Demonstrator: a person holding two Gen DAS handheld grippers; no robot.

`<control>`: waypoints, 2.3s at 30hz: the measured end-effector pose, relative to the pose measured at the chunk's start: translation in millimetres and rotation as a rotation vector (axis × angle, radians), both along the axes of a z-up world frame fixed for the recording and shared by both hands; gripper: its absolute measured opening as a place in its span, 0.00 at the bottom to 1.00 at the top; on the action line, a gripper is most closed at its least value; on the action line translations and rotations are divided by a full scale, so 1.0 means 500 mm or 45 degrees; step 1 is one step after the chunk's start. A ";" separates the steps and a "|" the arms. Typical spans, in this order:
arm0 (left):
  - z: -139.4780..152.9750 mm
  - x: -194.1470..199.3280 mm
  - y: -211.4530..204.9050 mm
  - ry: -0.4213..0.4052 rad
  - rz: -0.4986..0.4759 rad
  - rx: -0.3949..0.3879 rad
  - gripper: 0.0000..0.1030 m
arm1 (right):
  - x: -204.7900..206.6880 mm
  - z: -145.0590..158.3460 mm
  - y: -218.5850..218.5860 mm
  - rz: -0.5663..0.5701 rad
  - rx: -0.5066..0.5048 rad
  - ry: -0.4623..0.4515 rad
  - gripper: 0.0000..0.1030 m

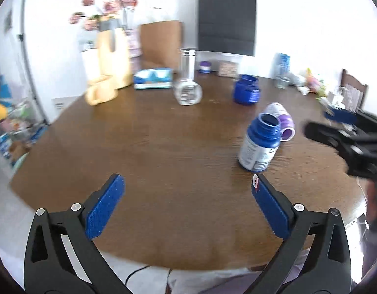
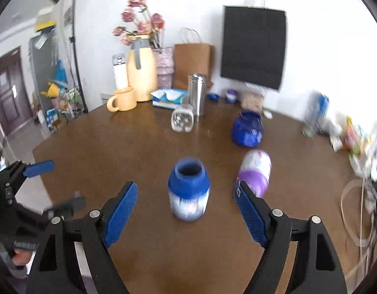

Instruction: Flip cup upright

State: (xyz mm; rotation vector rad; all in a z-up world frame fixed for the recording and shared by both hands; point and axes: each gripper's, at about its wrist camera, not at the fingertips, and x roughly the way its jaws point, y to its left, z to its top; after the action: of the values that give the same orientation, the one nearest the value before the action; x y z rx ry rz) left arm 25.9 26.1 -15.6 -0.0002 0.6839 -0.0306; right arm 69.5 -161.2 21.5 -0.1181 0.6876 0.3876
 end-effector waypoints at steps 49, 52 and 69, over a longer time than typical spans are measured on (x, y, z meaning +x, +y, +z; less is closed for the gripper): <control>0.016 -0.150 -0.063 -0.048 0.027 0.053 1.00 | -0.216 -0.033 -0.047 -0.198 0.178 0.019 0.82; 0.015 -0.150 -0.064 -0.048 0.030 0.053 1.00 | -0.215 -0.032 -0.047 -0.200 0.182 0.019 0.82; 0.015 -0.150 -0.067 -0.048 0.031 0.055 1.00 | -0.215 -0.030 -0.051 -0.207 0.185 0.019 0.82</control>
State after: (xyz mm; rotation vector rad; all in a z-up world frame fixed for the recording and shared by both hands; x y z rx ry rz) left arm -49.2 -7.4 -8.2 0.0331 0.6463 0.0076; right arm -38.2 -186.8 6.6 0.0781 0.6764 0.2817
